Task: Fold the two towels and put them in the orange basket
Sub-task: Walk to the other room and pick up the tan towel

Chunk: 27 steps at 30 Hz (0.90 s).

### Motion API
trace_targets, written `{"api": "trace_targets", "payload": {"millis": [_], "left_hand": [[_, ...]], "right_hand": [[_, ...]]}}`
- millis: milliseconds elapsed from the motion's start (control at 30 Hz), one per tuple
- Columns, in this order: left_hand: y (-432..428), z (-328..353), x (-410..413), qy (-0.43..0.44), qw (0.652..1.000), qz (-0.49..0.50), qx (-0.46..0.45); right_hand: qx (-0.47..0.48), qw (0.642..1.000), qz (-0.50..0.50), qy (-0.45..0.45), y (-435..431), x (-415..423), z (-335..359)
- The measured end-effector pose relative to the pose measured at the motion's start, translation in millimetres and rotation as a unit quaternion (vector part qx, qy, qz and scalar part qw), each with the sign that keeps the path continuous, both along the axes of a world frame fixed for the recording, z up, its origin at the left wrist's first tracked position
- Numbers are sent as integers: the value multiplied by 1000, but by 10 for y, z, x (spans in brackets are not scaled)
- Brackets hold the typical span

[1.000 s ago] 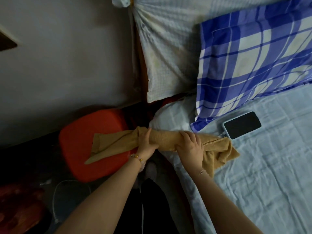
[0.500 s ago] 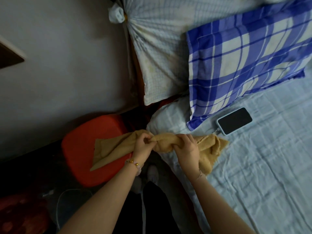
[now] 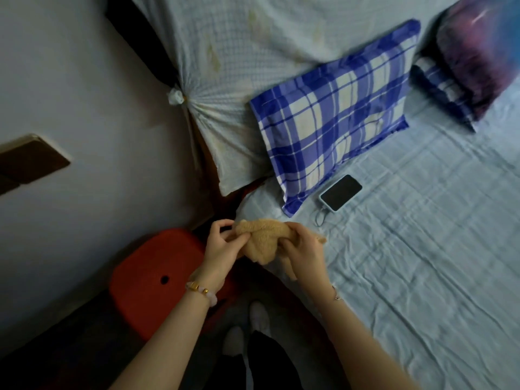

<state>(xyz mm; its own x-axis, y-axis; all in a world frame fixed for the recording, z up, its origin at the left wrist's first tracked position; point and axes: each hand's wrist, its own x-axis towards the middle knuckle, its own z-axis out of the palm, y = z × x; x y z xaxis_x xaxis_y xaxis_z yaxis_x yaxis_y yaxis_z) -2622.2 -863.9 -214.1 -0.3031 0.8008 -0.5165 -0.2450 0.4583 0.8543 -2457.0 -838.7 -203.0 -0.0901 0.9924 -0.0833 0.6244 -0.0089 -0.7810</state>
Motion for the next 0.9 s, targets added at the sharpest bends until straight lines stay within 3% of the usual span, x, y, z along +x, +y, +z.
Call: {"api": "trace_targets", "payload": {"millis": [333, 533, 900], "left_hand": [[-118, 752, 450, 2, 991, -104, 90], [-202, 1063, 986, 34, 967, -196, 157], [-682, 1416, 2258, -45, 919, -339, 198]], "right_hand": [[26, 987, -98, 122, -488, 449, 598], [68, 973, -157, 157, -838, 892, 884], [112, 916, -312, 225, -1748, 1910, 1173]]}}
